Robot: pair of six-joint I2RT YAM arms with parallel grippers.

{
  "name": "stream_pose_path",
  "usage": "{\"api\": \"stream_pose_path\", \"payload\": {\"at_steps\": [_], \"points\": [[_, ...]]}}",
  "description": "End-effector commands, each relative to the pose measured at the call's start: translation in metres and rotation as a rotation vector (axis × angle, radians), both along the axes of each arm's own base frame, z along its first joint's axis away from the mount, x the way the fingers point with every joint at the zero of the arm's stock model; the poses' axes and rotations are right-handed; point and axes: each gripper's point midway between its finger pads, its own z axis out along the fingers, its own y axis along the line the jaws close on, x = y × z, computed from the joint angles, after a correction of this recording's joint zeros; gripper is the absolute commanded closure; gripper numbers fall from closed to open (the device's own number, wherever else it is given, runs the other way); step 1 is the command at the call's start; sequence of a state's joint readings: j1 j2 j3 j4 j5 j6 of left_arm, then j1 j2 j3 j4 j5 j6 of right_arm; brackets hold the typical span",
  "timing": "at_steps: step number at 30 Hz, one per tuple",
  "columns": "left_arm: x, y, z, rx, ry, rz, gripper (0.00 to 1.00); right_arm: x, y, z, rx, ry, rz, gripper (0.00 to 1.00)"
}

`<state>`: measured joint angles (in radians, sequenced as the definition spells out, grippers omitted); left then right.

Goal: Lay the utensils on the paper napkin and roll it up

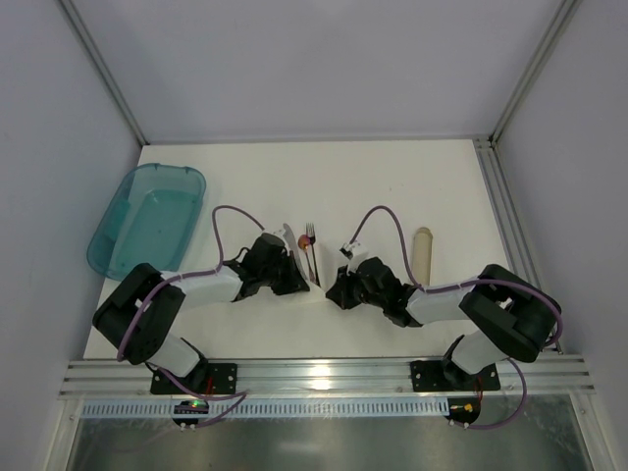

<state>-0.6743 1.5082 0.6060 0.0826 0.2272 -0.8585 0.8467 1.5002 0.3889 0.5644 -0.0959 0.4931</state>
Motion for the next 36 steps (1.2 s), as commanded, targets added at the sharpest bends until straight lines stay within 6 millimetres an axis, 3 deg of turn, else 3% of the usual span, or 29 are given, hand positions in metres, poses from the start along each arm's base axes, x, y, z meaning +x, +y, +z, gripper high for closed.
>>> {"api": "stream_pose_path", "payload": {"at_steps": [1,3,7,11,16,19,26,31,36], "points": [[0.008,-0.005,0.007,0.000,-0.038,-0.004,1.00,0.013,0.010,0.024,0.035,-0.090,0.007,0.96],[0.008,-0.006,0.007,-0.002,-0.035,-0.003,1.00,0.013,0.011,0.025,0.027,-0.090,0.010,0.96],[0.007,-0.006,0.006,-0.003,-0.033,-0.005,1.00,0.021,0.011,0.035,0.020,-0.117,-0.008,0.75],[0.007,-0.006,0.006,-0.006,-0.031,-0.002,1.00,0.029,0.015,0.050,0.032,-0.158,-0.014,0.73],[0.006,-0.006,0.005,-0.006,-0.028,0.001,1.00,0.033,0.023,0.050,0.030,-0.163,0.005,0.82],[0.006,-0.006,0.005,-0.006,-0.028,0.002,1.00,0.032,0.030,0.048,0.021,-0.164,0.025,0.95],[0.007,-0.005,0.007,-0.005,-0.026,0.018,0.99,0.028,0.041,0.040,0.001,-0.156,0.048,0.96],[0.010,0.003,0.017,0.025,-0.034,0.068,0.88,0.026,0.044,0.038,-0.003,-0.152,0.058,0.96],[0.017,0.014,0.029,0.075,-0.040,0.130,0.70,0.026,0.047,0.035,-0.015,-0.151,0.065,0.96]]}}
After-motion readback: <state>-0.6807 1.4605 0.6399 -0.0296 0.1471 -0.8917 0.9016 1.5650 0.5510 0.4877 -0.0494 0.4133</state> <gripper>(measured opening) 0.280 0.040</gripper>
